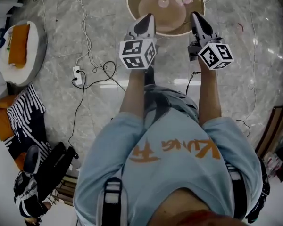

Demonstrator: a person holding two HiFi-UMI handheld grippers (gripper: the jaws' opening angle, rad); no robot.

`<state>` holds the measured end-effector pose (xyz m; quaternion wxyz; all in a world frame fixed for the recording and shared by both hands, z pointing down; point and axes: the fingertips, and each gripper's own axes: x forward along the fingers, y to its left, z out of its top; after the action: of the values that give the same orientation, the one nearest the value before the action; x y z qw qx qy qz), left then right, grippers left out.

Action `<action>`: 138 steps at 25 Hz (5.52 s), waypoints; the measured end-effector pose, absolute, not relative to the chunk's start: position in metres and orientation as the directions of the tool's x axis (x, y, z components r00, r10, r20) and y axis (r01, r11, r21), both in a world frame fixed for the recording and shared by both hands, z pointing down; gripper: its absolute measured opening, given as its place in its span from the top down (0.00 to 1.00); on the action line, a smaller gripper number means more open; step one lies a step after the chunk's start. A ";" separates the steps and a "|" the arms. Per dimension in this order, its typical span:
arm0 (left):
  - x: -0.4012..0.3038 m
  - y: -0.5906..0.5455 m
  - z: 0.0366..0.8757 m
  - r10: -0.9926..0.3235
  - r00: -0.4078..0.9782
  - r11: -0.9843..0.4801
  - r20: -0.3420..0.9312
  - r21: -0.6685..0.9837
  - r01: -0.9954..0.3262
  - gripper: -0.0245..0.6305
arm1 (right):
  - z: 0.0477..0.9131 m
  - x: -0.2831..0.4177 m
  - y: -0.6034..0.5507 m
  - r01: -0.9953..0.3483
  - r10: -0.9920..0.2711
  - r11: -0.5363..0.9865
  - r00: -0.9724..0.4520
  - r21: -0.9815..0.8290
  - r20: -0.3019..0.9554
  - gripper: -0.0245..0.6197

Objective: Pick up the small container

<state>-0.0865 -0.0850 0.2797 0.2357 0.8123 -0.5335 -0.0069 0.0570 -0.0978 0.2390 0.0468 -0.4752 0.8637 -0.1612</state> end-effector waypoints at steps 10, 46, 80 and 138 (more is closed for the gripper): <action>-0.091 -0.190 0.295 -0.852 0.427 -0.345 0.303 0.288 -0.893 0.93 | 0.255 0.060 -0.181 -0.823 -0.875 0.403 -0.474 -0.401 0.093 0.94; -0.021 -0.228 0.592 -0.778 0.313 -0.306 0.544 0.105 -0.946 0.93 | 0.596 0.083 -0.212 -0.875 -0.757 0.344 -0.473 -0.340 0.451 0.94; -0.052 -0.235 0.660 -0.648 0.404 -0.356 0.645 0.212 -0.910 0.93 | 0.705 0.048 -0.352 -0.913 -0.787 0.406 -0.369 -0.034 0.495 0.74; -0.039 -0.216 0.304 -0.945 0.087 -0.036 0.315 0.163 -0.986 0.93 | 0.297 0.097 -0.252 -0.748 -0.716 0.663 -0.643 -0.024 0.273 0.72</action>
<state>-0.0391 -0.2162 0.3037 0.1700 0.7172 -0.6731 0.0604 0.0972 -0.2517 0.2972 -0.1209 -0.4049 0.9038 -0.0676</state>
